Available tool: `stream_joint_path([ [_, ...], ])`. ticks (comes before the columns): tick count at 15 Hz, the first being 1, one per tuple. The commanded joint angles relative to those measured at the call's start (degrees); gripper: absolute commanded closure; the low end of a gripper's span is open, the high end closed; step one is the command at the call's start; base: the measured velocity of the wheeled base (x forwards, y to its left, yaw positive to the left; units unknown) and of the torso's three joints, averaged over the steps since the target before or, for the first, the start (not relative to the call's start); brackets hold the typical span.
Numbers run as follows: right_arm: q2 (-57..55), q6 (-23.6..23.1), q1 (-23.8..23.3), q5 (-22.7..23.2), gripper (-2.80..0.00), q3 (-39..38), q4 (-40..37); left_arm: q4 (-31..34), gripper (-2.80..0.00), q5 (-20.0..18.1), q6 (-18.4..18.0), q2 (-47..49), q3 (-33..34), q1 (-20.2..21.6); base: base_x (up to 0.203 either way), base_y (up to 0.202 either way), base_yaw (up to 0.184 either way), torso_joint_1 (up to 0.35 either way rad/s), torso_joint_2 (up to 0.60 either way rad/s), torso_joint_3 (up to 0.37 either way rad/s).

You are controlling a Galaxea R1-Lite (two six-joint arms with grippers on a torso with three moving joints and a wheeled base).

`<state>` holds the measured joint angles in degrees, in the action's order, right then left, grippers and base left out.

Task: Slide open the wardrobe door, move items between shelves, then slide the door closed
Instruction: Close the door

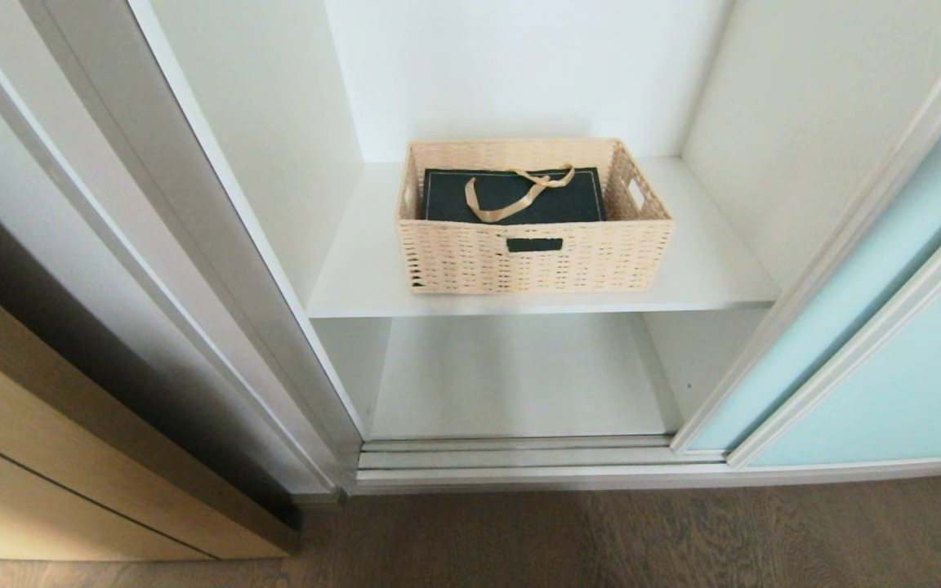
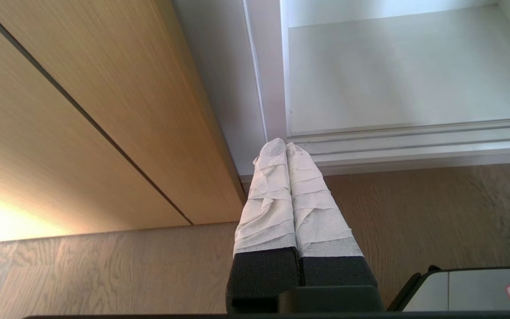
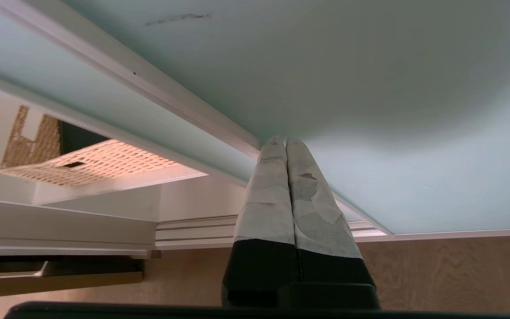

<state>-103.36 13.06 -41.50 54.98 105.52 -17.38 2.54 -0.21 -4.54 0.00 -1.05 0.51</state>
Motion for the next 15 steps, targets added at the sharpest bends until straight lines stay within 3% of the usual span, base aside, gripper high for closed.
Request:
stream_joint_path([
  [1,1.51,0.05,1.13,0.74,0.00,-1.34,-0.11,0.02,0.00,0.03,-0.11,0.09,-0.01,0.02,0.000,0.000,0.000,0.000,0.00,0.000],
  [7,5.11,0.04,5.35,0.74,0.00,-4.43,-0.38,0.01,0.00,-0.05,-0.03,0.09,-0.01,0.02,0.000,0.000,0.000,0.000,0.00,0.000],
  [15,14.97,-0.57,15.95,0.68,0.00,-13.50,-0.08,0.01,0.00,0.02,-0.03,0.09,-0.01,0.02,0.000,0.000,0.000,0.000,0.00,0.000],
])
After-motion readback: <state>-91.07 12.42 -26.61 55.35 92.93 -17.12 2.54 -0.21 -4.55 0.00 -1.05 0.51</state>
